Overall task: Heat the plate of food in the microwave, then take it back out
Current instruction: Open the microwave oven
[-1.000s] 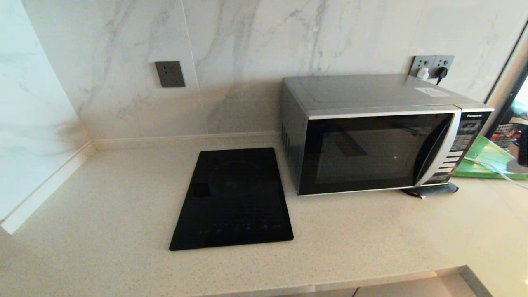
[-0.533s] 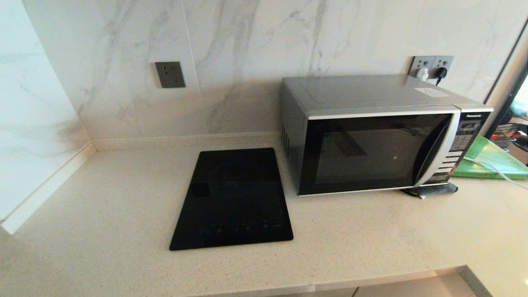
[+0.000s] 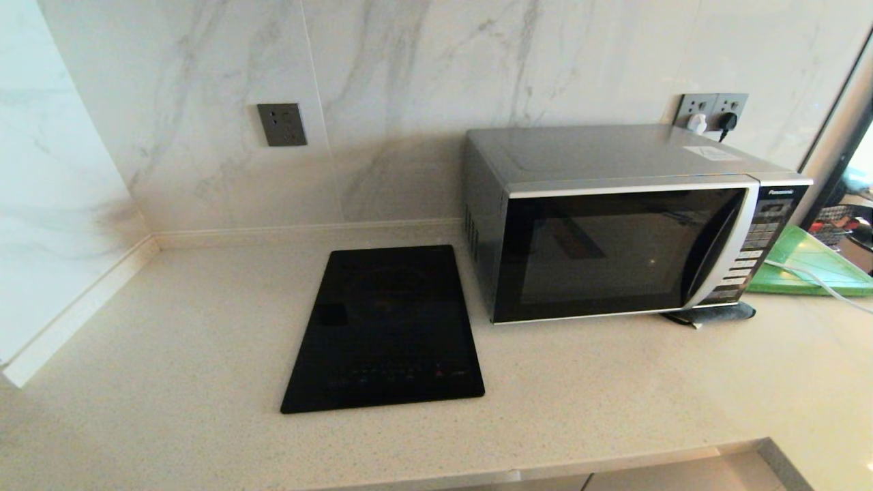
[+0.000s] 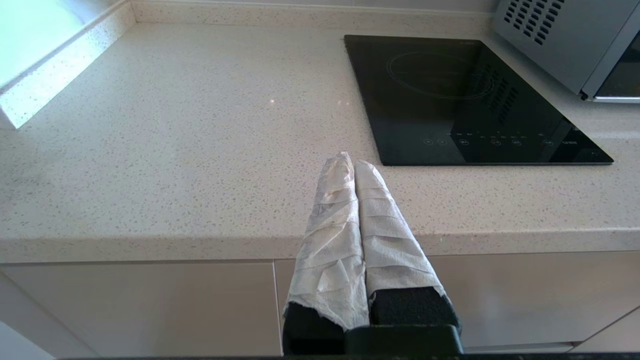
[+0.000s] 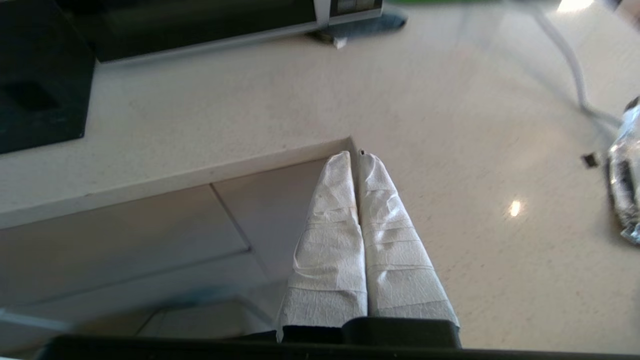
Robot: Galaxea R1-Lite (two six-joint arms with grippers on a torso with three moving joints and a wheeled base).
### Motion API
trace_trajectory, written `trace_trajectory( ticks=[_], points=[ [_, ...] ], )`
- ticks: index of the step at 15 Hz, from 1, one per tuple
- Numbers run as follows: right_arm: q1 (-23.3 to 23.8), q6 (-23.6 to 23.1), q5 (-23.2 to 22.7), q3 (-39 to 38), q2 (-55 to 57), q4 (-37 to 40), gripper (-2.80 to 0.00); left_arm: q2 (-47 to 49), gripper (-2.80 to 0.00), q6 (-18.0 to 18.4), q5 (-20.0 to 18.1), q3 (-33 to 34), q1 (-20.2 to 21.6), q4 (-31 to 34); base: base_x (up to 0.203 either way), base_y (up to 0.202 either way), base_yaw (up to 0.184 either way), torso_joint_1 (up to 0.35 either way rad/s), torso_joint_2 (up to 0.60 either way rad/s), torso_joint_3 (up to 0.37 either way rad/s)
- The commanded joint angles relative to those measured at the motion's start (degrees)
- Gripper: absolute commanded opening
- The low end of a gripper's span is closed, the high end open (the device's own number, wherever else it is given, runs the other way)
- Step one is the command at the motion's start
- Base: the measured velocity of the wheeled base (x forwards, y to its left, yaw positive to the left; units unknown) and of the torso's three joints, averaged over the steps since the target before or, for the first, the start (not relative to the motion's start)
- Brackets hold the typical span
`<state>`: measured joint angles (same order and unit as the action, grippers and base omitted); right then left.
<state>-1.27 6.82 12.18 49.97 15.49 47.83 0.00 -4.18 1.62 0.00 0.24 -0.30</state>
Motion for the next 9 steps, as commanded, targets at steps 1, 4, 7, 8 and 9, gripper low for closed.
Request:
trace_trajectory(
  ticks=[1,4,7,8,9],
  points=[
    [0.4,-2.0,0.0,-3.5,-11.2,0.3,-2.80,0.1,-2.80,0.0,0.0,0.0,0.0,0.0,0.000,0.000,0.000,0.000,0.00,0.000],
    [0.8,-1.2,0.1,-6.9,-15.5,1.1,-2.80,0.1,-2.80,0.0,0.0,0.0,0.0,0.0,0.000,0.000,0.000,0.000,0.00,0.000],
    [0.8,-0.4,0.0,-15.1,-15.5,-4.4,-2.80,0.1,-2.80,0.0,0.0,0.0,0.0,0.0,0.000,0.000,0.000,0.000,0.00,0.000],
    [0.8,-0.4,0.0,-19.5,-15.5,-9.2,-2.80,0.1,-2.80,0.0,0.0,0.0,0.0,0.0,0.000,0.000,0.000,0.000,0.00,0.000],
    [0.8,-0.4,-0.1,-24.2,-15.5,-14.5,-2.80,0.1,-2.80,0.0,0.0,0.0,0.0,0.0,0.000,0.000,0.000,0.000,0.00,0.000]
  ],
)
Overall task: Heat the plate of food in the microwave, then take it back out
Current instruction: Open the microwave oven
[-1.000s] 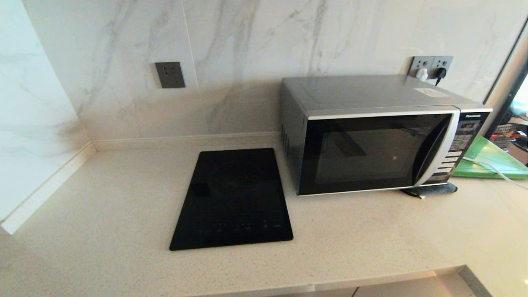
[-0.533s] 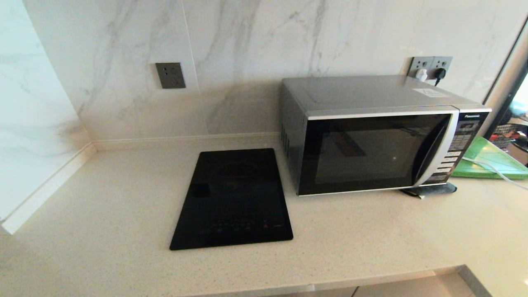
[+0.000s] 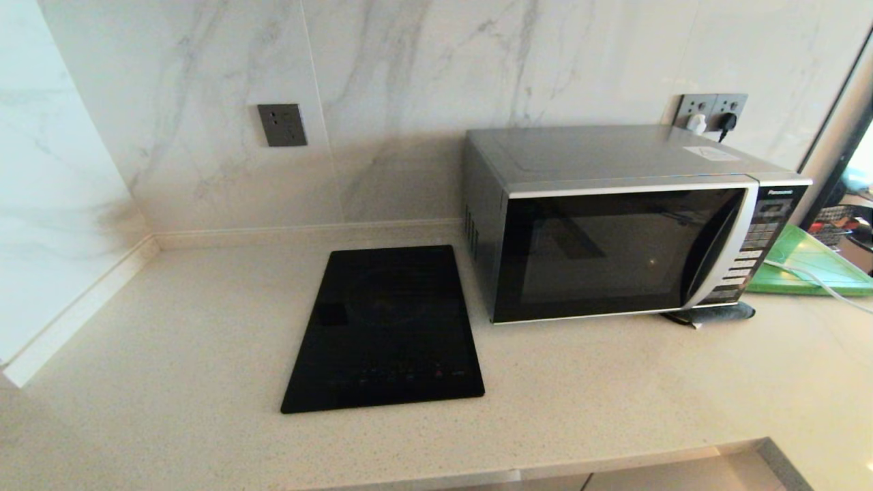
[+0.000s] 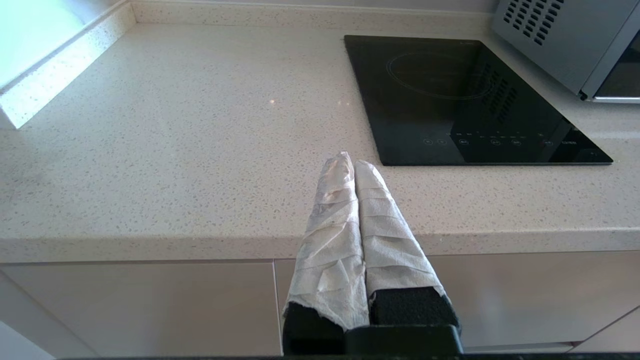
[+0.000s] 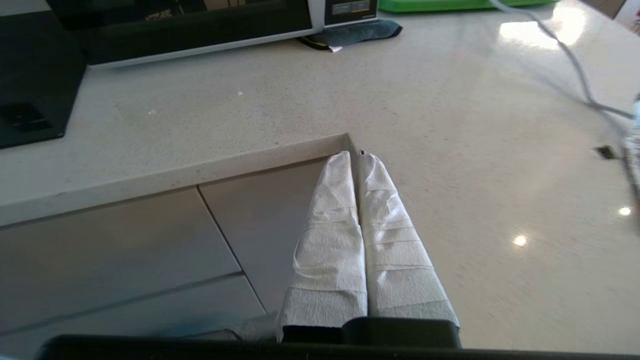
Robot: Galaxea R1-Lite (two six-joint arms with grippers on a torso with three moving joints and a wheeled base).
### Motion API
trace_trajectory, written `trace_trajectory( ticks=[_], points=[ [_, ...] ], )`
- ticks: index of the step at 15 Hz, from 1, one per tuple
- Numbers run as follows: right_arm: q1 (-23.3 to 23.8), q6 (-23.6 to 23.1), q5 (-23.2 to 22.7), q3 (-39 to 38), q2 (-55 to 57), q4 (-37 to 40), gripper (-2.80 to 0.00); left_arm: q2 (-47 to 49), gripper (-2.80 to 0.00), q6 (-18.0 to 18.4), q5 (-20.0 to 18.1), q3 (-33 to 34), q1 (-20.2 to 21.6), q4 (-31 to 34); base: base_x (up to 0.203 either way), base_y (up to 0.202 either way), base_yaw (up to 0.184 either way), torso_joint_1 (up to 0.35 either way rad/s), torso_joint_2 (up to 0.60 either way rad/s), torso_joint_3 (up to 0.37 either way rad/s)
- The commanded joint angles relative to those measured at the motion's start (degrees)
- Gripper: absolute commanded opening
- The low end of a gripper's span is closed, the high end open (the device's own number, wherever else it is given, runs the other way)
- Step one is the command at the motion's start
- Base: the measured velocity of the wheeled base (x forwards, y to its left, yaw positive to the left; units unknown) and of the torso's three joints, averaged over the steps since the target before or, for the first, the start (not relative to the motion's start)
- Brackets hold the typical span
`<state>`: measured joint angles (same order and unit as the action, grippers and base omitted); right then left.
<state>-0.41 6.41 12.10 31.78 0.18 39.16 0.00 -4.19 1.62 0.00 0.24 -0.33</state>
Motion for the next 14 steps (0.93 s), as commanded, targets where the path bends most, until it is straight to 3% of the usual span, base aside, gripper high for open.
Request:
trace_trajectory(
  ticks=[1,6,10,12,14],
  points=[
    [0.0,0.0,-0.4,-10.7,-0.2,-10.9,-2.80,0.1,-2.80,0.0,0.0,0.0,0.0,0.0,0.000,0.000,0.000,0.000,0.00,0.000],
    [0.0,-0.8,-3.4,-25.1,-0.2,-26.2,-2.80,0.1,-2.80,0.0,0.0,0.0,0.0,0.0,0.000,0.000,0.000,0.000,0.00,0.000],
    [0.0,-1.1,-8.1,-27.9,-0.2,-31.4,-2.80,0.1,-2.80,0.0,0.0,0.0,0.0,0.0,0.000,0.000,0.000,0.000,0.00,0.000],
    [0.0,-1.6,-9.1,-31.1,-0.2,-37.7,-2.80,0.1,-2.80,0.0,0.0,0.0,0.0,0.0,0.000,0.000,0.000,0.000,0.00,0.000],
    [0.1,-2.5,-9.6,-31.9,-0.2,-39.0,-2.80,0.1,-2.80,0.0,0.0,0.0,0.0,0.0,0.000,0.000,0.000,0.000,0.00,0.000]
  ],
)
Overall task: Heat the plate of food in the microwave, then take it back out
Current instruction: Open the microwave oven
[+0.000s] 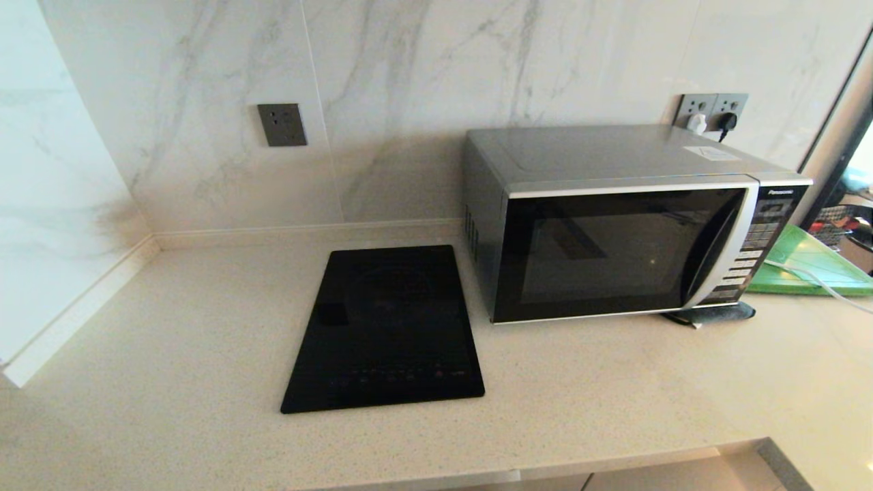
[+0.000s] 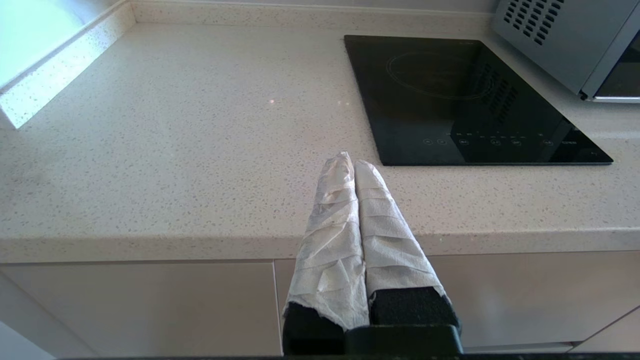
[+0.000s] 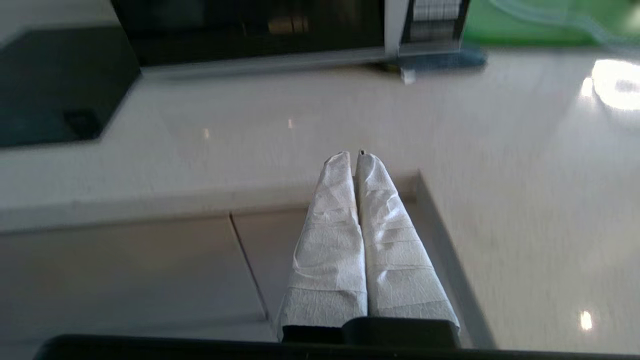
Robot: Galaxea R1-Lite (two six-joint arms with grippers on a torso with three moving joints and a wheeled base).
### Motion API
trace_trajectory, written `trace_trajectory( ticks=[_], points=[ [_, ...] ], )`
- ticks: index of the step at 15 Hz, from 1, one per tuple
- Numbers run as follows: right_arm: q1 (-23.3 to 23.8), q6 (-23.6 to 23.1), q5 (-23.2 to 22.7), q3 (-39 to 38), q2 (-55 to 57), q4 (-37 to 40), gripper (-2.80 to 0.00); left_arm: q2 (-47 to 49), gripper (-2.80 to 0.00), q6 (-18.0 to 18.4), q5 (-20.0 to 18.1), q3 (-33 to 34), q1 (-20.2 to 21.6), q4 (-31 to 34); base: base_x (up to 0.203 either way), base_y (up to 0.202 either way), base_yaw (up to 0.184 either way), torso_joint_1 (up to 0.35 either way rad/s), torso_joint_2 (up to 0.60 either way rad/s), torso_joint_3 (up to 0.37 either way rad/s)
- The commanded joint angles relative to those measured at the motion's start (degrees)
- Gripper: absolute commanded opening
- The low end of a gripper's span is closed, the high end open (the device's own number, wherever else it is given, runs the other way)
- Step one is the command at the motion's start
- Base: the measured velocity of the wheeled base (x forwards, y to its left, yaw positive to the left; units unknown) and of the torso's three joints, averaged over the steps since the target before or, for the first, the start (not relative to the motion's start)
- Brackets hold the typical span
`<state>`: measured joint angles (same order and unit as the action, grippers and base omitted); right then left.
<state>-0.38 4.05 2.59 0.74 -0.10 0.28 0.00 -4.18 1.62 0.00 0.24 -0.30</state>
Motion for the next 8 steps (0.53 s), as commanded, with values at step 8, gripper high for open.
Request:
trace_trajectory(
  ticks=[8],
  points=[
    [-0.1,0.2,-0.4,-0.8,0.1,-0.1,-2.80,0.1,-2.80,0.0,0.0,0.0,0.0,0.0,0.000,0.000,0.000,0.000,0.00,0.000]
  ],
)
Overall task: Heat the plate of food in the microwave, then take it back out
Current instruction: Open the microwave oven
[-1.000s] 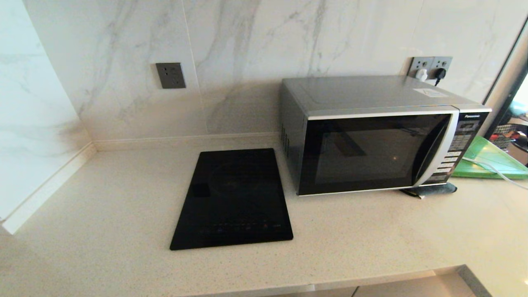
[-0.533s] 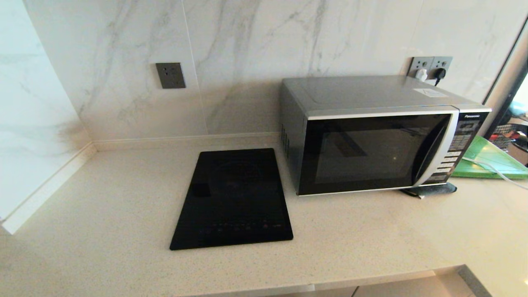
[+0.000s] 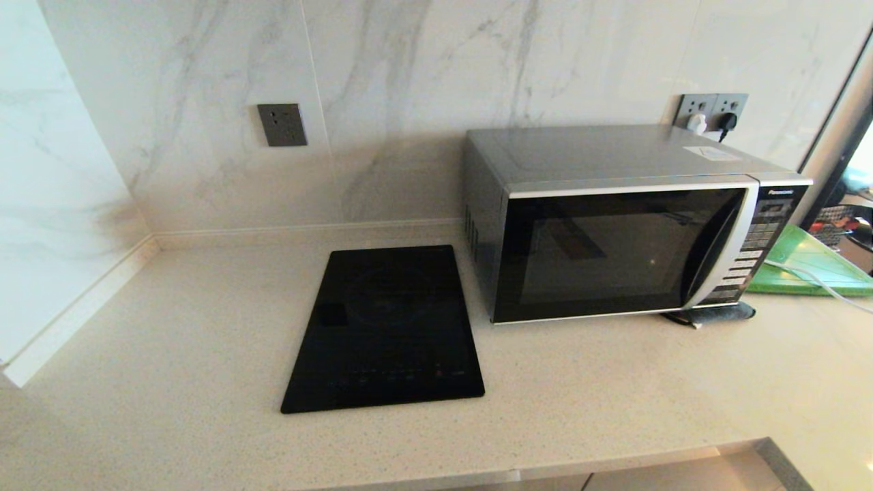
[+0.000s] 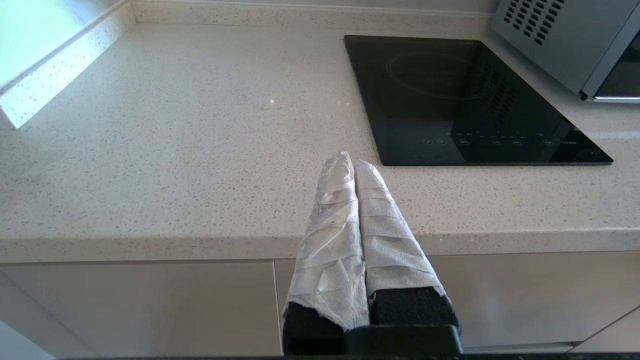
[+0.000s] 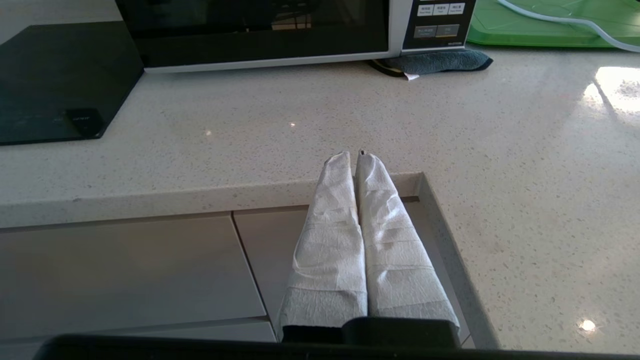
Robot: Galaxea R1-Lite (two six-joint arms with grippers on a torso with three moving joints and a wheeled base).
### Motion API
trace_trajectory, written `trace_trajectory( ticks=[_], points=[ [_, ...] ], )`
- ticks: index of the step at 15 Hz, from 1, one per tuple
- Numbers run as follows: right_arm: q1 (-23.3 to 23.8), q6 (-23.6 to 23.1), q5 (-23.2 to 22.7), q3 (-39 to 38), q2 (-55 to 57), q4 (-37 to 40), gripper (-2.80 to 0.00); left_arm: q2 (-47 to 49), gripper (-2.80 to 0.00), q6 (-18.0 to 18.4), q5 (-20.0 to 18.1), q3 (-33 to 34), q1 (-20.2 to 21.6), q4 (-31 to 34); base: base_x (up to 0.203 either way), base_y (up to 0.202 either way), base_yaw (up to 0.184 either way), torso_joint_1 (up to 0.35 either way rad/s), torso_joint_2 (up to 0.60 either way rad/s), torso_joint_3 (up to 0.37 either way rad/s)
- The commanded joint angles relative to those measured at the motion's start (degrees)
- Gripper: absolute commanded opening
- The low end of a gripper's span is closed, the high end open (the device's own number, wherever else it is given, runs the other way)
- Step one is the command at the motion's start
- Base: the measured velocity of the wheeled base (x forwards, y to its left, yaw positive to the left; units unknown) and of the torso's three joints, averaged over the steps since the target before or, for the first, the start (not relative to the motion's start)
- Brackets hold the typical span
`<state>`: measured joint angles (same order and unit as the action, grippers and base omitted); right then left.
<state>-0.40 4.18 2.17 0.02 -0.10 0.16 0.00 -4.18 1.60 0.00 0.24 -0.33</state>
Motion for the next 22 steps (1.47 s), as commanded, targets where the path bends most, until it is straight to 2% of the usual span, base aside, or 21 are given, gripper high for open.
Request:
trace_trajectory(
  ticks=[1,6,22],
  points=[
    [0.0,0.0,0.0,-0.1,0.1,0.0,-2.80,0.1,-2.80,0.0,0.1,0.0,0.0,0.0,0.000,0.000,0.000,0.000,0.00,0.000],
    [0.0,1.4,0.2,-0.1,0.1,0.1,-2.80,0.1,-2.80,0.0,0.1,0.0,0.0,0.0,0.000,0.000,0.000,0.000,0.00,0.000],
    [0.0,1.4,0.2,-0.1,0.1,0.1,-2.80,0.0,-2.80,0.0,0.1,0.0,0.0,0.0,0.000,0.000,0.000,0.000,0.00,0.000]
  ],
)
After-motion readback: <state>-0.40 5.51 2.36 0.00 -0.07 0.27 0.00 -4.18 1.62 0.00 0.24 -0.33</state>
